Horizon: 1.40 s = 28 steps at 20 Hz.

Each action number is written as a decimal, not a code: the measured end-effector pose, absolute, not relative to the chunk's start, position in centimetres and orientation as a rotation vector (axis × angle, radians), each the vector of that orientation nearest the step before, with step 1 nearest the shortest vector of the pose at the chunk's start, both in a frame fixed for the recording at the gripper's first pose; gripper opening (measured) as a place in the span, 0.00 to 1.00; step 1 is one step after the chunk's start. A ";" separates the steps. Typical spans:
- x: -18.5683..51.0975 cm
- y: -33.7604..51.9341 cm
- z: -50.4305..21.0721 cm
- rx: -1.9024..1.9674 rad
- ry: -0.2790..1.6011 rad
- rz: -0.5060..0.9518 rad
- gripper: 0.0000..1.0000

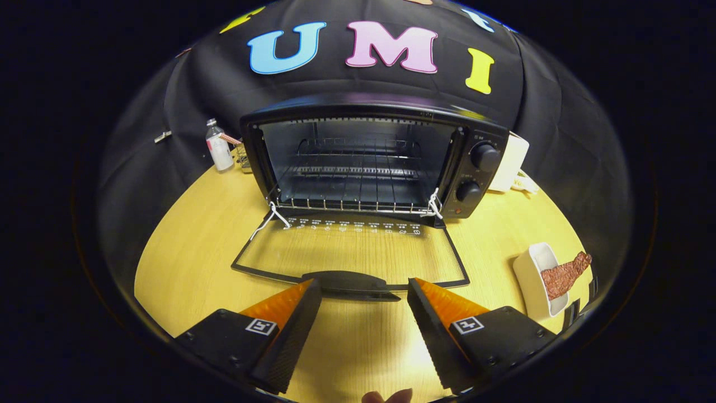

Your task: Open the toaster oven, put the food inside, and close the toaster oven door.

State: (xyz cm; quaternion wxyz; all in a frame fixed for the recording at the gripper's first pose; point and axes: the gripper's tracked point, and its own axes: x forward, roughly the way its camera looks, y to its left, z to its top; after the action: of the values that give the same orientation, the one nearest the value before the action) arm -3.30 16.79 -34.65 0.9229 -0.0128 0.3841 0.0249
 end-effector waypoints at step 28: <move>-5.9 -8.5 -17.9 -0.017 0.605 0.225 0.97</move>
State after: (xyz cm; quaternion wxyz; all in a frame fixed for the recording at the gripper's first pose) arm -5.93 -8.50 -17.89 0.9484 -0.0082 0.2971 0.1104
